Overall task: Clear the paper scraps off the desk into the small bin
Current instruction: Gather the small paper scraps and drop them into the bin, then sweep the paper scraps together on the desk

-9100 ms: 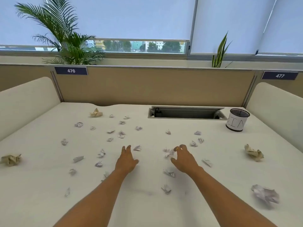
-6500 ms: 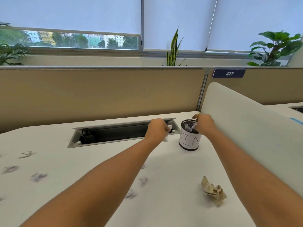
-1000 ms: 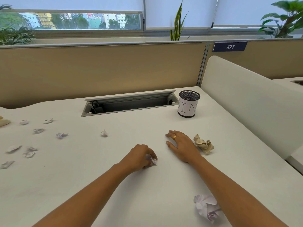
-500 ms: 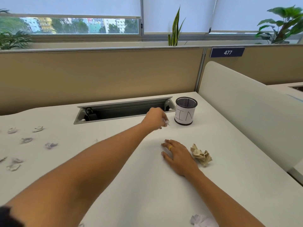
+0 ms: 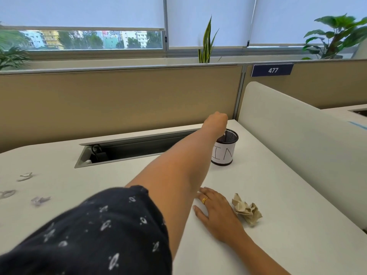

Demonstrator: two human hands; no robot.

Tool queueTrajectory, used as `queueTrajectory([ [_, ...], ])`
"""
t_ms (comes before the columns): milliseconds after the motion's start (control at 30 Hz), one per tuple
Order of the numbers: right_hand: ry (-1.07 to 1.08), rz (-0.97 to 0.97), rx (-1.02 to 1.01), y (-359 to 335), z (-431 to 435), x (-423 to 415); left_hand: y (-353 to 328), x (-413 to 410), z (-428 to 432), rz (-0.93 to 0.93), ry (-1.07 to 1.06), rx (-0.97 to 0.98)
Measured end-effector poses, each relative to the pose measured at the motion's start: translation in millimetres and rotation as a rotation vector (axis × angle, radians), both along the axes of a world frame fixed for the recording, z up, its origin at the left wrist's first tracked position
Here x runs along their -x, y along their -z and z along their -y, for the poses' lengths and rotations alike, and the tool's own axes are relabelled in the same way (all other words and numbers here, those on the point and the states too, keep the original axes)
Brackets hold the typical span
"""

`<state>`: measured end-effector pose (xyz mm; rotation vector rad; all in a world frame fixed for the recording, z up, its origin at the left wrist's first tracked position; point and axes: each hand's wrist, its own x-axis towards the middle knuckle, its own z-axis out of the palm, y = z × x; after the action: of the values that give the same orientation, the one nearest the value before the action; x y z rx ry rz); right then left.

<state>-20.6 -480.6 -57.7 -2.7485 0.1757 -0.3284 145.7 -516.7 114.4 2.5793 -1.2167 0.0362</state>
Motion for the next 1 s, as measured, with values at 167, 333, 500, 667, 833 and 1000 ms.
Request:
queueTrajectory([
  [167, 0.006, 0.018, -0.009, 1, 0, 0, 2, -6, -4, -0.031, 0.007, -0.008],
  [333, 0.003, -0.001, -0.013, -1, 0, -1, 10, 1, -29, -0.024, -0.032, 0.09],
  [500, -0.005, -0.03, -0.012, -7, -1, -1, 43, 14, -94, -0.061, -0.124, 0.226],
  [667, -0.001, -0.073, 0.001, -12, -3, 0, 80, 24, -176, -0.163, -0.254, 0.303],
  [833, 0.019, -0.111, 0.04, -15, -5, 1, 111, 30, -278, -0.176, -0.459, 0.357],
  [1000, 0.122, -0.059, 0.138, -17, -20, -6, 134, 42, -376, -0.086, -0.631, 0.343],
])
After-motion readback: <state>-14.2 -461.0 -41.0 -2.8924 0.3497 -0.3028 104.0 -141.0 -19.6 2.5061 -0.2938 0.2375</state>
